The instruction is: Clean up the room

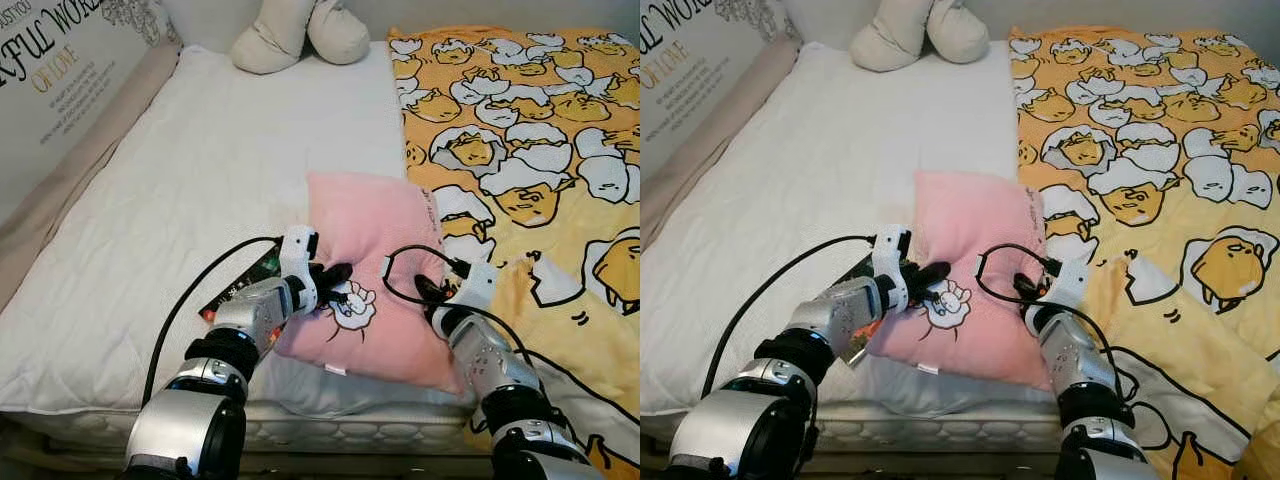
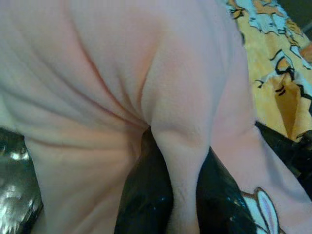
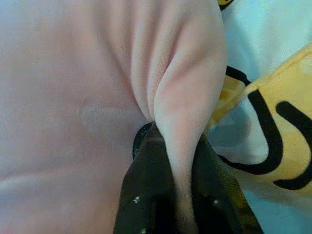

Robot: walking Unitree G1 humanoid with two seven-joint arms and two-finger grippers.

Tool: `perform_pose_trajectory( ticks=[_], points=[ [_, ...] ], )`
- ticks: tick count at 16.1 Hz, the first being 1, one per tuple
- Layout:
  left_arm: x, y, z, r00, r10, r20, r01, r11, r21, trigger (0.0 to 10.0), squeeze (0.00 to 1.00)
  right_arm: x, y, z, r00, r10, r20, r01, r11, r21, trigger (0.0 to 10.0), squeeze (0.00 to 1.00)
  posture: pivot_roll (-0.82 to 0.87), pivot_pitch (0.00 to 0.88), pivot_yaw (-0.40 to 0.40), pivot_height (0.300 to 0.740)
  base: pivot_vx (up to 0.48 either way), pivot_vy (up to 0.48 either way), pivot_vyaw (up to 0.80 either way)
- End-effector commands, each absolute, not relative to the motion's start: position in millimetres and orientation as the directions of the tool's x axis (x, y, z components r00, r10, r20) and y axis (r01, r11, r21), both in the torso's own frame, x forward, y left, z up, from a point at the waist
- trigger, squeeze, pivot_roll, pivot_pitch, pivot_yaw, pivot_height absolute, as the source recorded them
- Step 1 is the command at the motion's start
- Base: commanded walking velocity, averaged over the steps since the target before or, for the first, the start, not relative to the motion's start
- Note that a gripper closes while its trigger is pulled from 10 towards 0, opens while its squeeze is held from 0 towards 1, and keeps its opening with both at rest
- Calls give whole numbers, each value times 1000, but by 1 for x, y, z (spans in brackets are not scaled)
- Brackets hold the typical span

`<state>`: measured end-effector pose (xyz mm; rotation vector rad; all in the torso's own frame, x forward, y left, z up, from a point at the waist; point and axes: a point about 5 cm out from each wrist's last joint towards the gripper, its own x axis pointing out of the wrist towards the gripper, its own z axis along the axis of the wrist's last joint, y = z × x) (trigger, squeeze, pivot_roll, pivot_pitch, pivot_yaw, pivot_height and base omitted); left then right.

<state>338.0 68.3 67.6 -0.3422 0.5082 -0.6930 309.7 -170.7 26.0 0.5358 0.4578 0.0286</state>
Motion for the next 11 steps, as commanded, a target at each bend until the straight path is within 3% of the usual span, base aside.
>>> perform_pose_trajectory(
  ticks=[1, 4, 7, 10, 11],
  points=[
    [339, 68, 74, 664, -694, -280, 562, 709, -426, 0, 0, 303, -163, 16, 873, 173, -457, 82, 869, 487, 0, 0, -191, 0, 119, 740, 0, 0, 0],
    [346, 69, 83, 705, -670, -234, 565, 730, -385, 0, 0, 305, -167, 17, 881, 147, -449, 97, 875, 475, 0, 0, -188, 0, 115, 740, 0, 0, 0],
    [370, 77, 135, 797, -602, -39, 570, 773, -279, 0, 0, 332, -177, 57, 948, 86, -307, 64, 892, 448, 0, 0, -182, 0, 110, 740, 0, 0, 0],
    [383, 89, 166, 828, -560, 29, 555, 809, -195, 0, 0, 353, -175, 105, 987, 91, -131, -25, 900, 435, 0, 0, -174, 0, 105, 740, 0, 0, 0],
    [388, 97, 179, 851, -522, 58, 524, 838, -151, 6314, 0, 356, -170, 118, 992, 100, -78, -62, 918, 392, 0, 0, -168, 0, 102, 740, 0, 0, 0]
  ],
)
